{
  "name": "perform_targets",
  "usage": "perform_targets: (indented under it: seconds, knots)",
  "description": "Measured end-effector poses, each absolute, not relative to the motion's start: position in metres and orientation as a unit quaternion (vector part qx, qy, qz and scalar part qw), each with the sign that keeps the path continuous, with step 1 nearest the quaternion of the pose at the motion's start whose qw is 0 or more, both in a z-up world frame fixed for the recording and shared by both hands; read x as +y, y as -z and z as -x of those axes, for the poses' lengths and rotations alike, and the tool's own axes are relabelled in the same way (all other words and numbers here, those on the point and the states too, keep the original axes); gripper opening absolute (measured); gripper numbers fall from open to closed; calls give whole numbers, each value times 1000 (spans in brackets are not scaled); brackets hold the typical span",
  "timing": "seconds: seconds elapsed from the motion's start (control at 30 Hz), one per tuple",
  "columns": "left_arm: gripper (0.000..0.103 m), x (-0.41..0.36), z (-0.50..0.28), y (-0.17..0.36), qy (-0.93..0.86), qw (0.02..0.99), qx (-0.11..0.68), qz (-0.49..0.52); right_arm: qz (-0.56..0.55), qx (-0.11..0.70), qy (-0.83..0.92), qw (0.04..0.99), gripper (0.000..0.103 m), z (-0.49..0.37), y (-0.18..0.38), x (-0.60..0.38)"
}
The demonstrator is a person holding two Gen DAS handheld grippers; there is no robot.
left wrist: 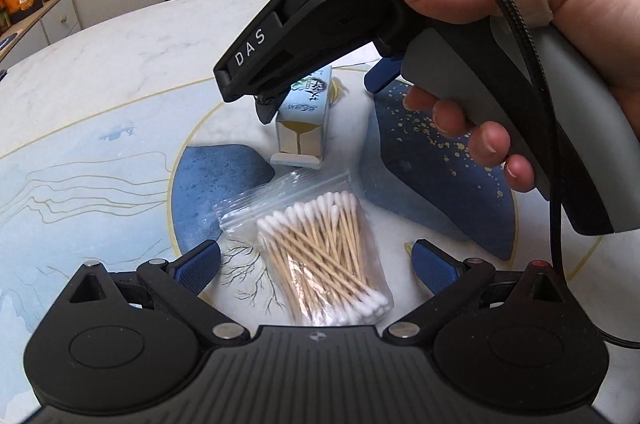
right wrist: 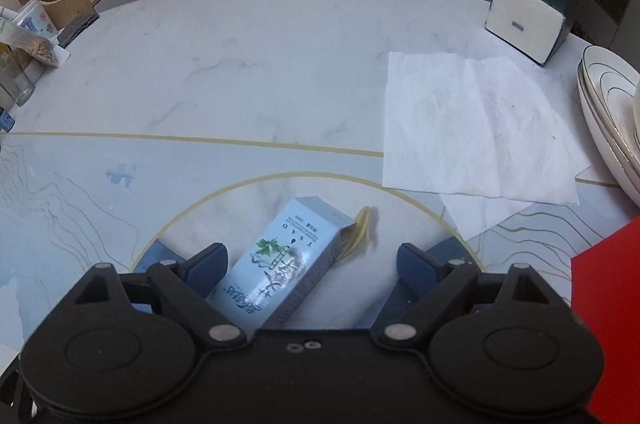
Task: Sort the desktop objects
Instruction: 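Move both tools back over the cotton swab bag and blue-white box, then close the left gripper on the cotton swab bag while the right grasps the blue-white box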
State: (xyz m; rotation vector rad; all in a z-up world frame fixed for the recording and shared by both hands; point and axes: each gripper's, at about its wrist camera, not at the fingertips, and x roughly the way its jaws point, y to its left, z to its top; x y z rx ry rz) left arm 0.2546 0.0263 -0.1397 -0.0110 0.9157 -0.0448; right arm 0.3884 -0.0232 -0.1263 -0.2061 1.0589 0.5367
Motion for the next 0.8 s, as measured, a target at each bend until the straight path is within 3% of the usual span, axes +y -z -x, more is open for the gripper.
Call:
perform_targets:
  seconds: [0.27, 0.43, 0.53, 0.8]
  knots:
    - [99, 25, -256, 142, 24, 896, 443, -6, 117, 498, -255, 821, 86, -386, 130, -21]
    - [90, 21, -255, 140, 25, 895, 445, -21, 135, 493, -252, 822, 78, -381, 129, -23]
    - [80, 19, -253, 139, 31, 896, 443, -25, 138, 493, -250, 822, 69, -380, 128, -26]
    - [48, 16, -249, 133, 38, 896, 442, -26, 120, 504, -239, 821, 33, -382, 123, -43]
